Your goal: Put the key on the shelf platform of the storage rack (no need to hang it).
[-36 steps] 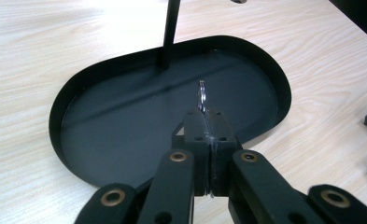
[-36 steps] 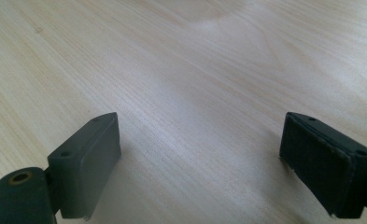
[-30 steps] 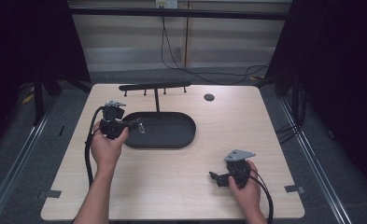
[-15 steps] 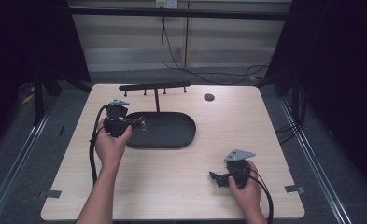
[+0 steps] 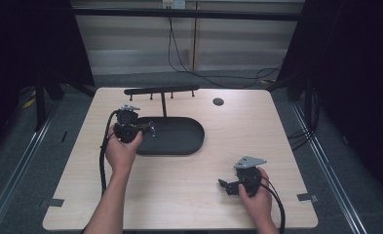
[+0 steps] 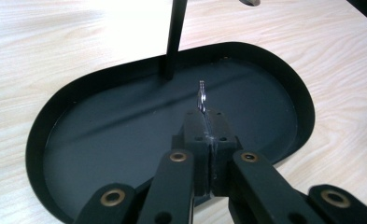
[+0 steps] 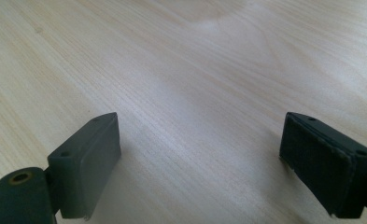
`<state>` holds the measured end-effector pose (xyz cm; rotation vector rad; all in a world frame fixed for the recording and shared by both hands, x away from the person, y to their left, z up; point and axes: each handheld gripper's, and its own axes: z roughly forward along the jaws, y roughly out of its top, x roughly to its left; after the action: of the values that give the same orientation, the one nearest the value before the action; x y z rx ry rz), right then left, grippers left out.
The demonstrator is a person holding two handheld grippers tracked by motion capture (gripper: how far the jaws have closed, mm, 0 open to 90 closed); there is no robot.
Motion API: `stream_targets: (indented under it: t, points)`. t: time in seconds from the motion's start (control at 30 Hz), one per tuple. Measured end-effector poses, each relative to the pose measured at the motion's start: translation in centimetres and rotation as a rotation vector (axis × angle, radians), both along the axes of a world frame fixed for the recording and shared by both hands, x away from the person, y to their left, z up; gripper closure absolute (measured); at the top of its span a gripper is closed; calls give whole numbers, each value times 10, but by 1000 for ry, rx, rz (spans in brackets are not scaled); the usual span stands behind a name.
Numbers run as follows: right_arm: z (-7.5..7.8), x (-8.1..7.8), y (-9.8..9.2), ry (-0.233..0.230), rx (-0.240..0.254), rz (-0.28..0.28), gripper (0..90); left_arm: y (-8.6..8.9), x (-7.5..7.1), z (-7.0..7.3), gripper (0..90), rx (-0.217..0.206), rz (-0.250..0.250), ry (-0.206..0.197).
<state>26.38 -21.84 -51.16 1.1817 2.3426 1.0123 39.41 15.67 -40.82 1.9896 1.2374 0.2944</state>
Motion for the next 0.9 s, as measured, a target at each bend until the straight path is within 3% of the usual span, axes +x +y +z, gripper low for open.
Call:
stream_targets:
  t: [0.5,0.9]
  points:
    - [0,0,0,0,0,0,117,-8,8,-14,892,12,23,6]
    - [0,0,0,0,0,0,117,-17,11,-23,892,56,21,6]
